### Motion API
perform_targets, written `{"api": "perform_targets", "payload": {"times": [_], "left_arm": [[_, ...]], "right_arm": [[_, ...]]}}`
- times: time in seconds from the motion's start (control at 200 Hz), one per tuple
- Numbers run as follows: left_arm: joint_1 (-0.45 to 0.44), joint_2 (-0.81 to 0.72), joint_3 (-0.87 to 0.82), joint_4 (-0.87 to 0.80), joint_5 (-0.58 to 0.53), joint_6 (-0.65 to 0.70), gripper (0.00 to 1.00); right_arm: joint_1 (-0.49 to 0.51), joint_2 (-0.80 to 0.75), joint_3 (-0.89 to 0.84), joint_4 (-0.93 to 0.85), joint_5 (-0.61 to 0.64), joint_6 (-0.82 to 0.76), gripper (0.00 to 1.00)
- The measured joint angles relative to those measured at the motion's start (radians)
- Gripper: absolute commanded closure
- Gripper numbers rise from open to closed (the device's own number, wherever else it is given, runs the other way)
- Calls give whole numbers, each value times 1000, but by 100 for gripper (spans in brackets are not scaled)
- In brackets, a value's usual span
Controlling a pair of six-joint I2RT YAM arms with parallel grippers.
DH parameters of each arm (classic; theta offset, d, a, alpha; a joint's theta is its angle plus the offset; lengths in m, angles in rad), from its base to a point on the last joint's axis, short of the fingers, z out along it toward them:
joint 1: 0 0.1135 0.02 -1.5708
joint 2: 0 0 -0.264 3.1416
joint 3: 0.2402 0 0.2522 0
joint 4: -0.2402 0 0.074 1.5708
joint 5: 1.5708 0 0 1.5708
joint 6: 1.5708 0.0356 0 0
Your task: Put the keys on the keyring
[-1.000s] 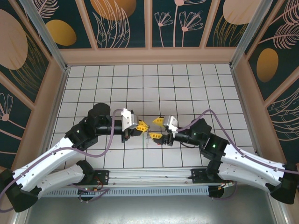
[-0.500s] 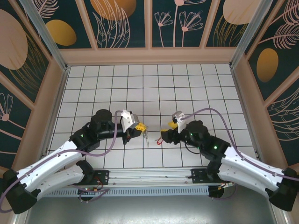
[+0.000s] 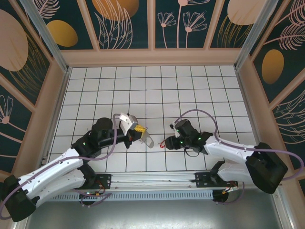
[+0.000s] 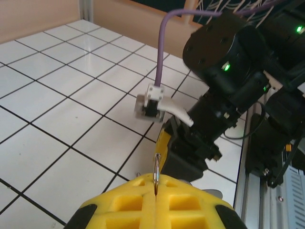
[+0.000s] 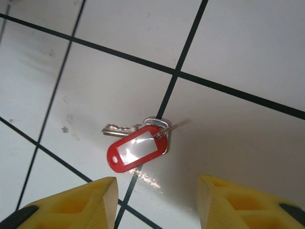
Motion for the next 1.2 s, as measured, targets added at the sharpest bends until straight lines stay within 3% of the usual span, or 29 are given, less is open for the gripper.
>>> {"api": "perform_targets", "payload": {"times": [0.505,1.196], "left_arm": [[0,0,-32,50,-1,-18,100],[0,0,-32,80,54,-19,100]], "right_arm": [[-8,164,79,53,-16,4,60],[-64,215,91,80,-46,4,74]]}}
